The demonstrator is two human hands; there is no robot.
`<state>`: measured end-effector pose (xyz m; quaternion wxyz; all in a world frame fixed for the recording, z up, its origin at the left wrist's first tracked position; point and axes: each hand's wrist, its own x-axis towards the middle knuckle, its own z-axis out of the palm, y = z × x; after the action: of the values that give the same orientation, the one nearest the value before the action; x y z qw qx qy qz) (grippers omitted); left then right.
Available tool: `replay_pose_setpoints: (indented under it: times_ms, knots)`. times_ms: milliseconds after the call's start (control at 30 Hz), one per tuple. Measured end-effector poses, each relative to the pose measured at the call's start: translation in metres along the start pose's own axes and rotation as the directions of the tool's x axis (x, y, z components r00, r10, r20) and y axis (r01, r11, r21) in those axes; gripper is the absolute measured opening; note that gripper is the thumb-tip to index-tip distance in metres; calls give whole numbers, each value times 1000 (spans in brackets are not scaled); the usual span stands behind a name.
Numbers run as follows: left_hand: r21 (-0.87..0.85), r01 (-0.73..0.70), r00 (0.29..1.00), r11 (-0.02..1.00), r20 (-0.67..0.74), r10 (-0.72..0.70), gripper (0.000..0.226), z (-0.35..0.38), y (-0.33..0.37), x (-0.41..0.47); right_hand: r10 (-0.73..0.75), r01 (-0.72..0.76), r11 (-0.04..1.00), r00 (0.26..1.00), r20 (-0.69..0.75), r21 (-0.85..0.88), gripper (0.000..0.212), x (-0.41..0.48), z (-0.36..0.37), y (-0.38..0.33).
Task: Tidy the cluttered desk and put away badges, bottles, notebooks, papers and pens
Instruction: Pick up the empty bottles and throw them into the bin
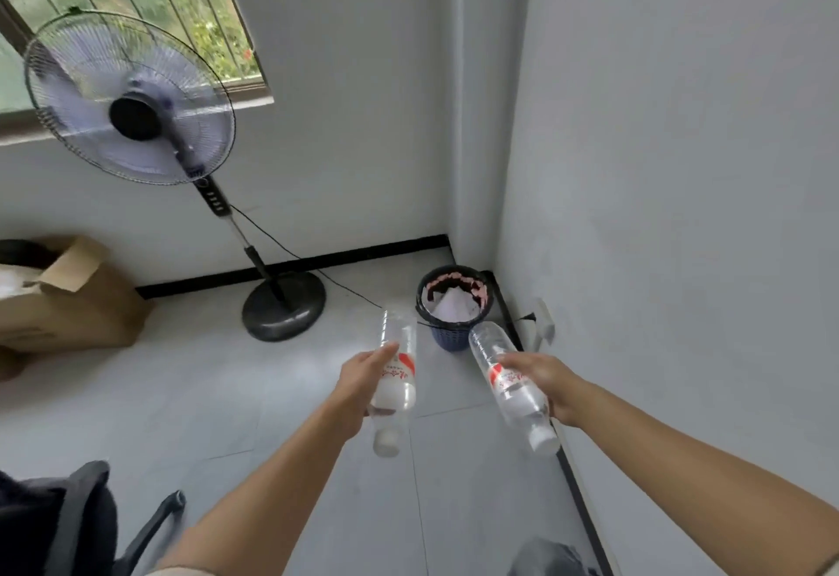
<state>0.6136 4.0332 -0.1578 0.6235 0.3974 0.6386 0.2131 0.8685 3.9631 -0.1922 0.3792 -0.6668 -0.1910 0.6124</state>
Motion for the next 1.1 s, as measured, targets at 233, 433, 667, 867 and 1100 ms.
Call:
replay_pose_setpoints:
  times_ms: [233, 433, 667, 867, 1100]
  knots:
    - [40, 31, 998, 999, 58, -34, 41, 31, 76, 146, 64, -63, 997, 997, -29, 42, 30, 147, -18, -86]
    - [93, 100, 992, 991, 69, -107, 42, 52, 149, 261, 175, -175, 985, 984, -31, 1, 36, 264, -31, -171]
    - [26, 200, 977, 980, 72, -201, 51, 64, 191, 358, 221, -227, 970, 973, -68, -89, 33, 364, -27, -242]
    - [3, 334, 940, 943, 70, -333, 35, 62, 205, 471, 288, -305, 945, 947, -140, -121, 35, 461, -14, -260]
    - [72, 498, 859, 864, 98, -503, 26, 56, 197, 607, 384, -429, 894, 883, -270, -130, 21, 579, 8, -251]
